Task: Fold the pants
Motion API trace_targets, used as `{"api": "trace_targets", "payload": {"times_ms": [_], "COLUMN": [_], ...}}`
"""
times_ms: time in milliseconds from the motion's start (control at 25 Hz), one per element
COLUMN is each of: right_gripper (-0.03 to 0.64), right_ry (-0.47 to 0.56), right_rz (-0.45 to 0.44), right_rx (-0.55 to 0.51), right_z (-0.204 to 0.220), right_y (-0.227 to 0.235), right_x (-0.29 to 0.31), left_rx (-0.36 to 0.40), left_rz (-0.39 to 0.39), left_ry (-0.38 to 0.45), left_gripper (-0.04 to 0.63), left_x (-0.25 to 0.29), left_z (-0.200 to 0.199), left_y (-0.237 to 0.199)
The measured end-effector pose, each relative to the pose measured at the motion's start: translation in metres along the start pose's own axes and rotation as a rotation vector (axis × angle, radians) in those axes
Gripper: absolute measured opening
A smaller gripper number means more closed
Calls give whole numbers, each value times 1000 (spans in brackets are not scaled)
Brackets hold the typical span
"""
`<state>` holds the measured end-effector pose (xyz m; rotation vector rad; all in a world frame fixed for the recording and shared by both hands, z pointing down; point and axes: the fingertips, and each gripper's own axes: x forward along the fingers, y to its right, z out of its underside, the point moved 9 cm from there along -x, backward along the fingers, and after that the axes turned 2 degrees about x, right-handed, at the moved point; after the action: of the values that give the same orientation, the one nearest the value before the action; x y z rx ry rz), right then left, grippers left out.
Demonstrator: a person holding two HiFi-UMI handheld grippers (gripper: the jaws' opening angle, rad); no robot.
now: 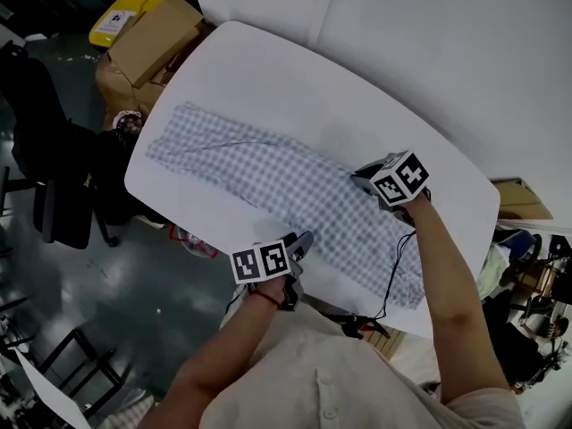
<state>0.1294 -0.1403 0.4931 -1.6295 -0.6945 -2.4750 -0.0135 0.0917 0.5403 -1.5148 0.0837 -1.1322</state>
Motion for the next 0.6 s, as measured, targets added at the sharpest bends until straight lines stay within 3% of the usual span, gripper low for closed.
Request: {"api": "trace_targets", "payload": {"times_ms": [280,480,520,600], "right_gripper": [27,29,47,153], "right_ry": [-63,-67,-63,-45], "right_rz": [128,210,224,222], "right_rx": [-34,-55,-52,-20], "right_z": [8,6,7,14], "right_y": [27,21,21,22], "right_x": [-19,0,1,-2], "left_rx": [-33,31,52,93], "left_rz": [39,-2,-23,-76], "left_ry": [78,93,94,108], "left_gripper": [189,189,189,201], "left_x": [17,33,34,33], "left_z": [-6,-19,-22,-28], "left_y": [8,17,18,21]}}
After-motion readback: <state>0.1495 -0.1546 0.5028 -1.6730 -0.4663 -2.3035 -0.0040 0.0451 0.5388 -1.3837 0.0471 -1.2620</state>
